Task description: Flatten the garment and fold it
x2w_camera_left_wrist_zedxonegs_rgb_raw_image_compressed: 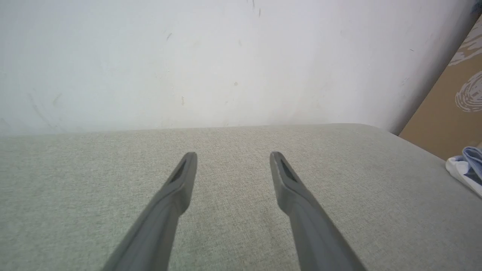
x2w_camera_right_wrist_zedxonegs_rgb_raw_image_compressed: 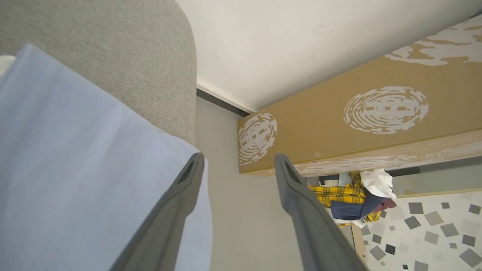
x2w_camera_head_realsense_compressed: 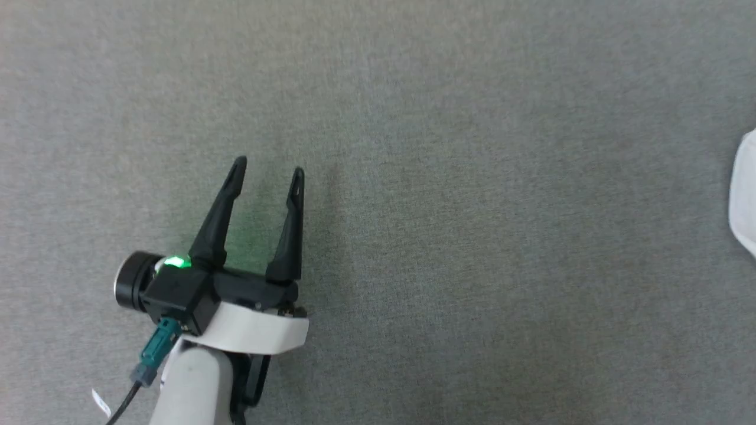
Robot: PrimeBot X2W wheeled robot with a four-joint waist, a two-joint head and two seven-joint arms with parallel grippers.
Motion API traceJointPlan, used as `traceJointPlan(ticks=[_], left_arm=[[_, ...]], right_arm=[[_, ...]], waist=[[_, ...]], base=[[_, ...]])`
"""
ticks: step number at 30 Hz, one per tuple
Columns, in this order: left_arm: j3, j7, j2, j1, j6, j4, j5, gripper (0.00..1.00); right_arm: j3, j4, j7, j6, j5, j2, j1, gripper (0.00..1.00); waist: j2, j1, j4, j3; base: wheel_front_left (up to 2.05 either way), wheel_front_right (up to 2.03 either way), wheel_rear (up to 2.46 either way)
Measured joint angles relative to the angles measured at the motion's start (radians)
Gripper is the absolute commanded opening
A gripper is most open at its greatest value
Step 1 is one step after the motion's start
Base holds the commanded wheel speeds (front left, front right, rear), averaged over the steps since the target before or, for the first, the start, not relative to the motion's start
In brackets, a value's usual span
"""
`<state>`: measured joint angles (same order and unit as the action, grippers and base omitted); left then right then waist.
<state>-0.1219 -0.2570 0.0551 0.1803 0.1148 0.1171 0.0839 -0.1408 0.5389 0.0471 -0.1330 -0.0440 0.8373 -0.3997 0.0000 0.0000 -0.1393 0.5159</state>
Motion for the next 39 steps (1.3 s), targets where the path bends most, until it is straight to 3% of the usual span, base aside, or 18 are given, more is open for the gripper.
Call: traceJointPlan(ticks=[10,23,32,39], left_arm=[[0.024,0.0,-0.003,-0.097,-0.037,-0.025,0.047,1.0],[0.077,0.0,-0.004,-0.187,-0.077,-0.043,0.042,1.0],[0.101,0.0,-0.004,-0.247,-0.084,-0.08,0.04,1.0],[0.103,0.0,-0.004,-0.28,-0.084,-0.116,0.038,1.0]], right_arm=[[0.01,-0.271,0.052,0.0,-0.068,-0.131,0.0,1.0],[0.001,-0.591,0.087,0.0,-0.125,-0.433,0.187,1.0],[-0.021,-0.658,0.141,0.0,-0.124,-0.674,0.397,1.0],[0.039,-0.61,0.189,0.0,-0.075,-0.755,0.507,1.0]], waist=[[0.0,-0.0002,0.015,-0.173],[0.0,-0.0003,0.094,-0.381],[0.0,-0.0001,0.157,-0.465],[0.0,0.0,0.185,-0.5]], base=[[0.0,0.0,0.0],[0.0,0.0,0.0],[0.0,0.0,0.0],[0.0,0.0,0.0]])
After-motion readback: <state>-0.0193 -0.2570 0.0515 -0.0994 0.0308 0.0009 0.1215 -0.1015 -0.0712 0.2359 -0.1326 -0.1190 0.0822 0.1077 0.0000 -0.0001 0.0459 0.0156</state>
